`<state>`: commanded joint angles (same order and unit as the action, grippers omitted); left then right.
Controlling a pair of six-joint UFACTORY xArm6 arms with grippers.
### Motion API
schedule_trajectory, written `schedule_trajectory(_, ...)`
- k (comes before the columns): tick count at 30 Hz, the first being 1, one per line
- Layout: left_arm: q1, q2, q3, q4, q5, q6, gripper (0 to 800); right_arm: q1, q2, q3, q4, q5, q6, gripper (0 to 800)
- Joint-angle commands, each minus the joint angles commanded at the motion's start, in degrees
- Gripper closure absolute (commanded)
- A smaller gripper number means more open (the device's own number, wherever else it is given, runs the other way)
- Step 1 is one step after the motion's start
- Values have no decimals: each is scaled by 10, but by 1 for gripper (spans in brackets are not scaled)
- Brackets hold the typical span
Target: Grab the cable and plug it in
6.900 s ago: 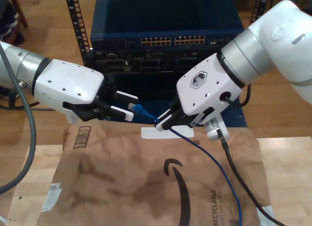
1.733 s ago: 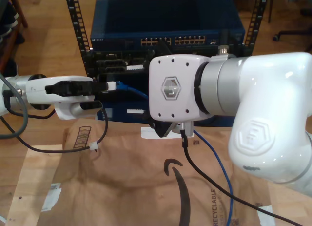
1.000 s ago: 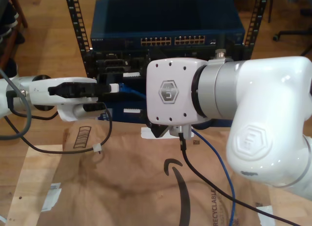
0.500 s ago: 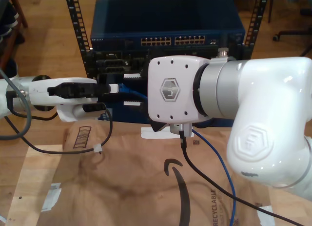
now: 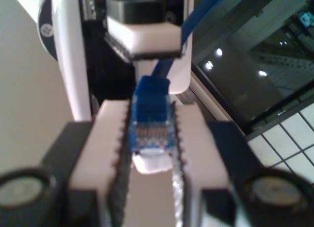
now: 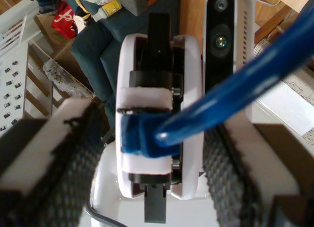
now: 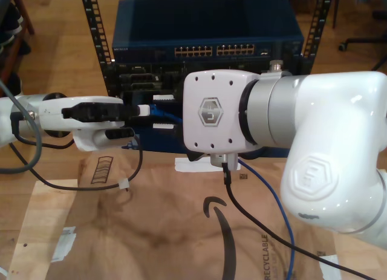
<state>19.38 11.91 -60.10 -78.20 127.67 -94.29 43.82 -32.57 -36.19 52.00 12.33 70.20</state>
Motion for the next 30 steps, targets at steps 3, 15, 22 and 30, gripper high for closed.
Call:
schedule_trajectory(3,0,0,0,0,0,0,787,0,0,1,0,0,0,516)
schedule_trajectory(15,-1,0,-1,0,-1,0,787,0,-4,2,1,-1,1,545)
schedule_trajectory(22,-1,1,0,0,-1,0,787,0,-4,1,1,-1,2,553)
schedule_trajectory(30,-1,1,0,1,0,0,783,0,-4,1,1,-1,3,593)
